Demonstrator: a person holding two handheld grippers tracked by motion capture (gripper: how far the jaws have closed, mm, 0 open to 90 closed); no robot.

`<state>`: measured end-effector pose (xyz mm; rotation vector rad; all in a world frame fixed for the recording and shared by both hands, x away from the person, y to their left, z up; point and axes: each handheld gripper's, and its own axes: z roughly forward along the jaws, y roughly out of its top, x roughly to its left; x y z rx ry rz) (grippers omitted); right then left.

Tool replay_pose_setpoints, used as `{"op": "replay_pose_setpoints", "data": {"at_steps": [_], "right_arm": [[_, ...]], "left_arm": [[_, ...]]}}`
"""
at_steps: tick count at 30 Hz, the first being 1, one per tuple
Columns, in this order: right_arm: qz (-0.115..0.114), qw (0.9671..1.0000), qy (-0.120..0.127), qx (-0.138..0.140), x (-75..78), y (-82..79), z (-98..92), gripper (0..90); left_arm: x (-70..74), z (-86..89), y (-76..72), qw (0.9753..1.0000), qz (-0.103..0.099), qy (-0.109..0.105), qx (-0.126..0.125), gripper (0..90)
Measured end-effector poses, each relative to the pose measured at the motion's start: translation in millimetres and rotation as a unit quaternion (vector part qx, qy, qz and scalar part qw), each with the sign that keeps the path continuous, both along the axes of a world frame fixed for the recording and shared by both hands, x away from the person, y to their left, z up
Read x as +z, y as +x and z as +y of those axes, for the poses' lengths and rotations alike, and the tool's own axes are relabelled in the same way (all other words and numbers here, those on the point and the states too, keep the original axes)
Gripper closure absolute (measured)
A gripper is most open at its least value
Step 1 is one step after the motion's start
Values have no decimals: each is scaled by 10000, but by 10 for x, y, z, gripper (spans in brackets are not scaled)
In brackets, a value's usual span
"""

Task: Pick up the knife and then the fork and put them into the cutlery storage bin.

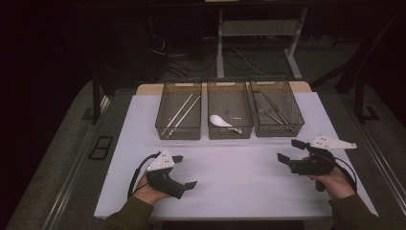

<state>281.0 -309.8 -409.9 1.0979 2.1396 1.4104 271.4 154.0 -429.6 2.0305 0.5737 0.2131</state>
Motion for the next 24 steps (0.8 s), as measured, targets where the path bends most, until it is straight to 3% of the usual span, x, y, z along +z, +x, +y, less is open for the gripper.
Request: {"op": "replay_pose_setpoints", "data": {"at_steps": [15, 24], "right_arm": [[80, 9997, 154, 151, -171, -207, 21, 168], [94, 9993, 98, 349, -251, -299, 115, 136]], "left_arm": [[9, -4, -8, 10000, -11, -20, -10, 0], [8, -7, -10, 10000, -7, -21, -19, 0]]}}
